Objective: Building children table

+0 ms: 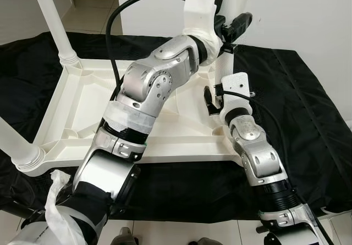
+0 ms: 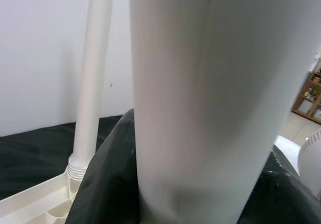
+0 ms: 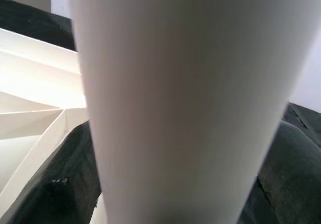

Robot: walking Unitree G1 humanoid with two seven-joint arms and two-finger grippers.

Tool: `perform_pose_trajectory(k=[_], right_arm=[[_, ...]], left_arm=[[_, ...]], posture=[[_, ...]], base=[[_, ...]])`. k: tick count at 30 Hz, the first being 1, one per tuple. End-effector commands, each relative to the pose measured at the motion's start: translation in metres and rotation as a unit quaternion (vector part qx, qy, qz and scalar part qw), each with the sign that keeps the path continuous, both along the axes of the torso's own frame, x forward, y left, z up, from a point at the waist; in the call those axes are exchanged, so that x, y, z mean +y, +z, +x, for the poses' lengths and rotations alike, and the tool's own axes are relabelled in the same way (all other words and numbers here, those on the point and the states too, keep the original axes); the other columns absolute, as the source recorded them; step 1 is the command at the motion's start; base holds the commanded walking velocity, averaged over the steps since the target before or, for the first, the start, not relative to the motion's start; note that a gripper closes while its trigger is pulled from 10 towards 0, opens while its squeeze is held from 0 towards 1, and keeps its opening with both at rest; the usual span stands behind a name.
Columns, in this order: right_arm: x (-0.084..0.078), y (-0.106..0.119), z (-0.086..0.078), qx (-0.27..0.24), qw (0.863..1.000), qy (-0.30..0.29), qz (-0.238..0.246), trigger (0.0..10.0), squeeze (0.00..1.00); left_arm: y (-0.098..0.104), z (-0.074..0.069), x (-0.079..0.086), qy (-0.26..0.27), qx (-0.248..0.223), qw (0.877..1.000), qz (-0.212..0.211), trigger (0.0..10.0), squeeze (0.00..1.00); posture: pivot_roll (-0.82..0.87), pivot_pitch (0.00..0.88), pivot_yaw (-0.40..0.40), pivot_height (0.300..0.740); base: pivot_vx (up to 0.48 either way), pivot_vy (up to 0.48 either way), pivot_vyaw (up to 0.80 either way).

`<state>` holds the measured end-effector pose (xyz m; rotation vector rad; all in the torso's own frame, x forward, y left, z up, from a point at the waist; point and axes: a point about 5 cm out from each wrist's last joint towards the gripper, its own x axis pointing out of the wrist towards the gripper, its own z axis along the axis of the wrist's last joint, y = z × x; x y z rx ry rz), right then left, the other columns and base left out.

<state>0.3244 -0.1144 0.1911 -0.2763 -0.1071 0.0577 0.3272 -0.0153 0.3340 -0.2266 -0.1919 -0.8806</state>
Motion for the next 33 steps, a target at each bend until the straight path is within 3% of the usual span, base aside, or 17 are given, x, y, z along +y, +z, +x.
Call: perform_pose_trajectory(k=[1, 3, 6, 7, 9, 10, 13, 14, 17, 22, 23, 24, 25, 26, 28, 29, 33], right_arm=[[0.0017, 0.0035, 0.0018, -0.012, 1.000, -0.004, -0.011, 10.0, 0.00], [0.0016, 0.0038, 0.0027, -0.012, 1.000, -0.006, -0.013, 10.0, 0.00], [0.0018, 0.0045, 0.0040, -0.015, 1.000, -0.011, -0.011, 8.7, 0.00], [0.0029, 0.0042, 0.0045, -0.016, 1.000, -0.013, -0.011, 4.9, 0.00], [0.0037, 0.0040, 0.0047, -0.016, 1.000, -0.014, -0.011, 4.9, 0.00], [0.0046, 0.0042, 0.0048, -0.018, 1.000, -0.014, -0.014, 3.5, 0.00], [0.0057, 0.0037, 0.0050, -0.017, 1.000, -0.012, -0.014, 2.8, 0.00], [0.0064, 0.0035, 0.0051, -0.017, 1.000, -0.011, -0.014, 0.4, 0.00], [0.0077, 0.0031, 0.0054, -0.019, 1.000, -0.011, -0.019, 0.0, 0.00], [0.0084, 0.0022, 0.0059, -0.019, 1.000, -0.011, -0.015, 0.0, 0.00], [0.0067, 0.0019, 0.0063, -0.018, 1.000, -0.018, -0.015, 2.6, 0.00], [0.0067, 0.0019, 0.0063, -0.018, 1.000, -0.018, -0.015, 2.6, 0.00], [0.0055, 0.0018, 0.0064, -0.018, 0.999, -0.024, -0.016, 8.4, 0.00], [0.0042, 0.0016, 0.0067, -0.016, 0.999, -0.029, -0.014, 10.0, 0.00], [0.0037, 0.0014, 0.0069, -0.015, 0.999, -0.030, -0.009, 10.0, 0.00], [0.0037, 0.0018, 0.0071, -0.015, 0.999, -0.030, -0.007, 10.0, 0.00], [0.0029, 0.0035, 0.0080, -0.017, 0.999, -0.035, 0.007, 10.0, 0.00]], left_arm=[[0.0115, -0.0029, -0.0033, -0.001, -0.020, 1.000, -0.007, 10.0, 0.00], [0.0124, -0.0034, -0.0043, -0.001, -0.021, 1.000, -0.008, 10.0, 0.00], [0.0138, -0.0041, -0.0059, -0.001, -0.022, 1.000, -0.011, 10.0, 0.00], [0.0145, -0.0044, -0.0067, 0.000, -0.023, 1.000, -0.012, 10.0, 0.00], [0.0149, -0.0047, -0.0073, 0.001, -0.023, 1.000, -0.012, 10.0, 0.00], [0.0154, -0.0049, -0.0075, 0.000, -0.023, 1.000, -0.013, 10.0, 0.00], [0.0156, -0.0050, -0.0075, 0.001, -0.023, 1.000, -0.014, 10.0, 0.00], [0.0158, -0.0051, -0.0073, 0.001, -0.024, 1.000, -0.014, 10.0, 0.00], [0.0161, -0.0055, -0.0074, 0.001, -0.025, 1.000, -0.014, 10.0, 0.00], [0.0154, -0.0063, -0.0090, 0.001, -0.027, 1.000, -0.012, 10.0, 0.00], [0.0153, -0.0066, -0.0091, 0.002, -0.029, 1.000, -0.011, 10.0, 0.00], [0.0153, -0.0066, -0.0091, 0.002, -0.029, 1.000, -0.011, 10.0, 0.00], [0.0153, -0.0069, -0.0090, 0.003, -0.031, 0.999, -0.011, 10.0, 0.00], [0.0155, -0.0075, -0.0090, 0.001, -0.032, 0.999, -0.012, 10.0, 0.00], [0.0154, -0.0084, -0.0098, -0.010, -0.030, 0.999, -0.018, 10.0, 0.00], [0.0156, -0.0096, -0.0106, -0.022, -0.030, 0.999, -0.026, 10.0, 1.00], [0.0161, -0.0126, -0.0119, -0.040, -0.032, 0.998, -0.036, 10.0, 1.00]], posture=[[0.04, 0.000, -0.062, 0.740], [0.03, 0.000, -0.062, 0.740], [0.03, 0.000, -0.063, 0.740], [0.03, 0.000, -0.066, 0.740], [0.03, 0.000, -0.066, 0.740], [0.04, 0.000, -0.067, 0.740], [0.04, 0.000, -0.068, 0.740], [0.04, 0.000, -0.068, 0.740], [0.04, 0.000, -0.069, 0.740], [0.04, 0.000, -0.070, 0.740], [0.03, 0.000, -0.070, 0.740], [0.03, 0.000, -0.070, 0.740], [0.04, 0.000, -0.071, 0.740], [0.04, 0.000, -0.071, 0.740], [0.04, 0.000, -0.073, 0.740], [0.04, 0.000, -0.075, 0.740], [0.04, 0.000, -0.079, 0.740]], base=[[0.000, 0.000, 0.00], [0.000, 0.000, 0.00], [0.000, 0.000, 0.00], [0.000, 0.000, 0.00], [0.000, 0.000, 0.00], [0.000, 0.000, 0.00], [0.000, 0.000, 0.00], [0.000, 0.000, 0.00], [0.000, 0.000, 0.00], [0.000, 0.000, 0.00], [0.000, 0.000, 0.00], [0.000, 0.000, 0.00], [0.000, 0.000, 0.00], [0.000, 0.000, 0.00], [0.000, 0.000, 0.00], [0.000, 0.000, 0.00], [0.000, 0.000, 0.00]])
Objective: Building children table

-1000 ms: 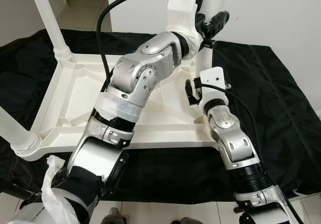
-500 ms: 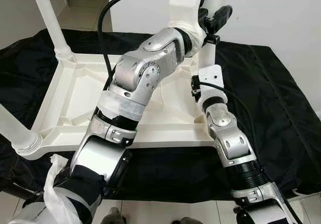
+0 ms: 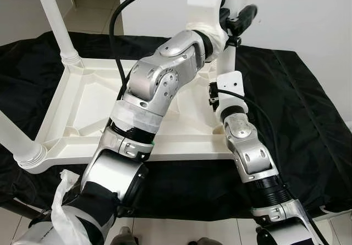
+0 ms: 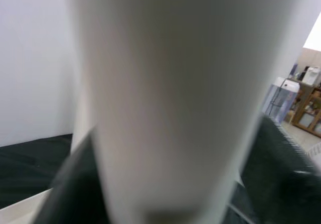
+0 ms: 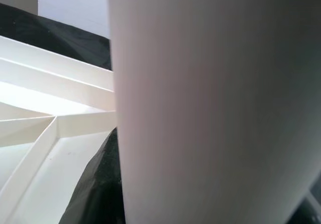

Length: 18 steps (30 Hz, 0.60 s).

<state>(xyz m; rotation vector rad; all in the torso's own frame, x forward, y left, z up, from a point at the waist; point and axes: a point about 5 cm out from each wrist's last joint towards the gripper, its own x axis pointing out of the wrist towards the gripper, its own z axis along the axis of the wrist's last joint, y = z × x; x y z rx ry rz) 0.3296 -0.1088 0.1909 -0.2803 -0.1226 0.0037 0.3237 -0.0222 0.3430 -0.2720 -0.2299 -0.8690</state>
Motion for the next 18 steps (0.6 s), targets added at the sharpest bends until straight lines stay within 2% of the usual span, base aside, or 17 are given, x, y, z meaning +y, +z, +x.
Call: perform_pose_trajectory(k=[1, 7, 8, 10, 12, 15, 16, 18], right_arm=[[-0.003, 0.004, 0.003, -0.006, 1.000, -0.009, 0.007, 10.0, 0.00], [-0.005, 0.005, 0.003, -0.010, 1.000, -0.019, 0.018, 10.0, 0.00], [-0.008, 0.007, 0.004, -0.016, 0.999, -0.031, 0.031, 10.0, 0.00], [-0.021, 0.011, 0.003, -0.030, 0.995, -0.069, 0.065, 10.0, 0.00], [-0.021, 0.011, 0.003, -0.030, 0.995, -0.069, 0.065, 10.0, 0.00], [-0.035, 0.014, 0.001, -0.043, 0.989, -0.100, 0.103, 10.0, 0.00], [-0.035, 0.014, 0.001, -0.043, 0.989, -0.100, 0.103, 10.0, 0.00], [-0.043, 0.016, -0.002, -0.056, 0.986, -0.107, 0.119, 10.0, 0.00]], left_arm=[[0.007, -0.009, -0.005, -0.044, -0.027, 0.999, -0.008, 10.0, 1.00], [0.008, -0.011, -0.004, -0.045, -0.031, 0.998, -0.013, 10.0, 1.00], [0.008, -0.012, -0.002, -0.049, -0.030, 0.998, -0.023, 10.0, 0.00], [0.006, -0.015, 0.008, -0.062, -0.028, 0.996, -0.056, 10.0, 0.00], [0.006, -0.015, 0.008, -0.062, -0.028, 0.996, -0.056, 10.0, 0.00], [-0.002, -0.018, 0.022, -0.076, -0.006, 0.992, -0.098, 10.0, 0.00], [-0.002, -0.018, 0.022, -0.076, -0.006, 0.992, -0.098, 10.0, 0.00], [-0.011, -0.013, 0.033, -0.064, 0.016, 0.991, -0.117, 10.0, 0.00]], posture=[[0.04, 0.000, -0.079, 0.740], [0.04, 0.000, -0.081, 0.740], [0.04, 0.000, -0.082, 0.740], [0.04, 0.000, -0.082, 0.740], [0.04, 0.000, -0.082, 0.740], [0.04, 0.000, -0.081, 0.740], [0.04, 0.000, -0.081, 0.740], [0.04, 0.000, -0.081, 0.740]], base=[[0.000, 0.000, 0.00], [0.000, 0.000, 0.00], [0.000, 0.000, 0.00], [0.000, 0.000, 0.00], [0.000, 0.000, 0.00], [0.000, 0.000, 0.00], [0.000, 0.000, 0.00], [0.000, 0.000, 0.00]])
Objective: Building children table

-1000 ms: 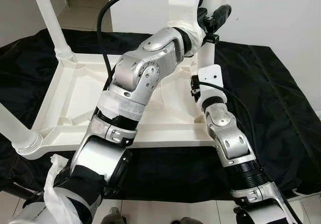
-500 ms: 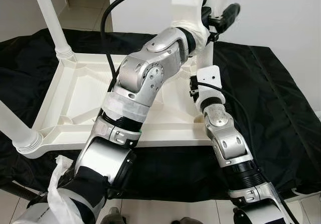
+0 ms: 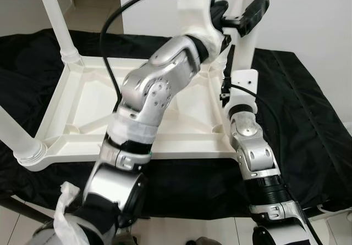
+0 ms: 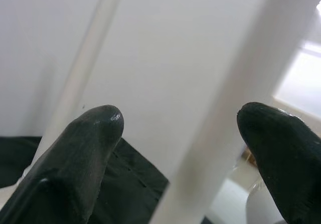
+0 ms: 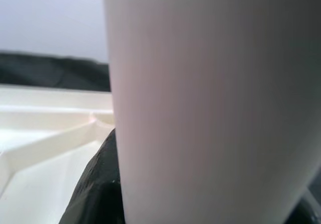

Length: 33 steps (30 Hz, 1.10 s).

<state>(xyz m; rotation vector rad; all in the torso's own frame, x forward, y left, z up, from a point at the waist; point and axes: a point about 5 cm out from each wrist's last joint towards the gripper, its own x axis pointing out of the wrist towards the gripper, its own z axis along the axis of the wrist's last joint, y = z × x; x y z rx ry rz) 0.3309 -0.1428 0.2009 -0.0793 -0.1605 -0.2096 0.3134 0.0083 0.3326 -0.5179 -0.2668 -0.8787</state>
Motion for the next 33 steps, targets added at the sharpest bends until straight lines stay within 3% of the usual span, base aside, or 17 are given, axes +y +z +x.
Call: perform_pose_trajectory(k=[1, 12, 25, 28, 33], right_arm=[[-0.009, 0.006, -0.003, -0.022, 1.000, -0.013, 0.011, 10.0, 0.00], [-0.022, 0.009, -0.012, -0.049, 0.998, -0.026, 0.014, 10.0, 0.00], [-0.032, 0.002, -0.022, -0.047, 0.999, -0.026, 0.003, 10.0, 0.00], [-0.037, -0.009, -0.032, -0.038, 0.999, -0.006, -0.005, 10.0, 0.00], [-0.038, -0.013, -0.034, -0.034, 0.999, -0.002, -0.002, 10.0, 0.00]], left_arm=[[-0.001, -0.003, 0.002, -0.039, -0.019, 0.999, -0.005, 10.0, 0.00], [-0.029, 0.009, 0.019, 0.016, -0.005, 0.999, 0.027, 10.0, 0.00], [-0.049, -0.006, 0.018, -0.011, -0.040, 0.996, 0.075, 10.0, 0.00], [-0.064, -0.015, 0.017, -0.014, -0.083, 0.988, 0.129, 10.0, 0.00], [-0.080, -0.016, 0.018, -0.017, -0.090, 0.984, 0.151, 10.0, 0.00]], posture=[[0.04, 0.000, -0.081, 0.740], [0.01, 0.000, -0.078, 0.740], [0.00, 0.000, -0.062, 0.740], [0.03, 0.000, -0.064, 0.740], [0.02, 0.000, -0.056, 0.740]], base=[[0.000, 0.000, 0.00], [0.000, 0.000, 0.00], [0.000, 0.000, 0.00], [0.000, 0.000, 0.00], [0.000, 0.000, 0.00]])
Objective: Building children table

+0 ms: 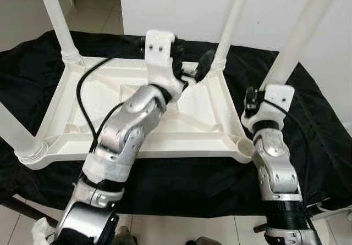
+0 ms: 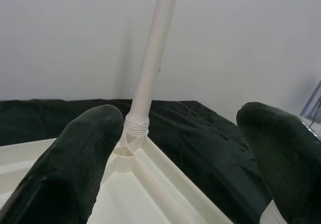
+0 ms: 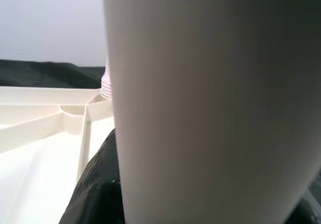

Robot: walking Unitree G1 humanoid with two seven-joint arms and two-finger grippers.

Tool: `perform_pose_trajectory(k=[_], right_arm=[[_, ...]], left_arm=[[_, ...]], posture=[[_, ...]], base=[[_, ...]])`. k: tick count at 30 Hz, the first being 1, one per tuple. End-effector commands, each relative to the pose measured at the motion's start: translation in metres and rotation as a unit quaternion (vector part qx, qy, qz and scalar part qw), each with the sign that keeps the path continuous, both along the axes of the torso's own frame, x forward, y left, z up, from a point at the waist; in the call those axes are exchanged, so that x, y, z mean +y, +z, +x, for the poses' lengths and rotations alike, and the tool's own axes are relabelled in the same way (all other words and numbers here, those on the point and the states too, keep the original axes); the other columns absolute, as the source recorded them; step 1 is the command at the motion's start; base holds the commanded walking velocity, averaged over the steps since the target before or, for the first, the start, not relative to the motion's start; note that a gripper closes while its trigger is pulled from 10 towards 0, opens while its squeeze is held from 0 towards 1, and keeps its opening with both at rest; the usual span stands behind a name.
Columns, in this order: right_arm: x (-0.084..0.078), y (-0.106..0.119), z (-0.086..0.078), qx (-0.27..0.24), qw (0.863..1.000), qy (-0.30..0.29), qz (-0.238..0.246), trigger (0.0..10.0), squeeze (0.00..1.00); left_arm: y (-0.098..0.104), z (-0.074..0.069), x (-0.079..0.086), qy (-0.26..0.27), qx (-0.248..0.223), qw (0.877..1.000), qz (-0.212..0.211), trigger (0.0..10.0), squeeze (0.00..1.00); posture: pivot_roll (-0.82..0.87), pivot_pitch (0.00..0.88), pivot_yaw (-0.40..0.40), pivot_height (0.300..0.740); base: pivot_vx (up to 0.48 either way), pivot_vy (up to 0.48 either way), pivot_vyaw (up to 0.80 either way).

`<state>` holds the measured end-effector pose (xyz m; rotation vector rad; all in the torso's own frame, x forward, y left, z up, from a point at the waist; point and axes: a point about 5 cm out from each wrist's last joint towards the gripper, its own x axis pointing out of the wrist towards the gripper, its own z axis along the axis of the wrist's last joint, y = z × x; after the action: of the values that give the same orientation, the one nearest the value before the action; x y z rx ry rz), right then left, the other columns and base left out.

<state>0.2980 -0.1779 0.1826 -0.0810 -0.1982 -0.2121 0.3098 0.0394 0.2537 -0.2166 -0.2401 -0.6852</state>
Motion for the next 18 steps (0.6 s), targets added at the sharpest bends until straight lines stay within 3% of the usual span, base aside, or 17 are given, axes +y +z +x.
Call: perform_pose_trajectory(k=[1, 11, 18], right_arm=[[-0.004, 0.005, -0.001, -0.016, 1.000, 0.000, -0.001, 10.0, 0.00], [-0.008, -0.002, -0.013, -0.015, 1.000, 0.005, -0.006, 10.0, 0.00], [-0.009, -0.006, -0.018, -0.008, 1.000, 0.005, -0.005, 10.0, 0.00]], left_arm=[[-0.008, -0.013, -0.013, -0.141, -0.043, 0.988, 0.041, 10.0, 0.00], [-0.042, -0.025, -0.015, -0.181, -0.052, 0.973, 0.132, 10.0, 0.00], [-0.046, -0.032, -0.017, -0.198, -0.060, 0.969, 0.135, 10.0, 0.00]], posture=[[0.02, 0.000, -0.051, 0.740], [0.01, 0.001, -0.034, 0.740], [0.01, 0.006, -0.038, 0.740]], base=[[0.000, 0.000, 0.00], [0.000, 0.000, 0.00], [0.000, 0.000, 0.00]])
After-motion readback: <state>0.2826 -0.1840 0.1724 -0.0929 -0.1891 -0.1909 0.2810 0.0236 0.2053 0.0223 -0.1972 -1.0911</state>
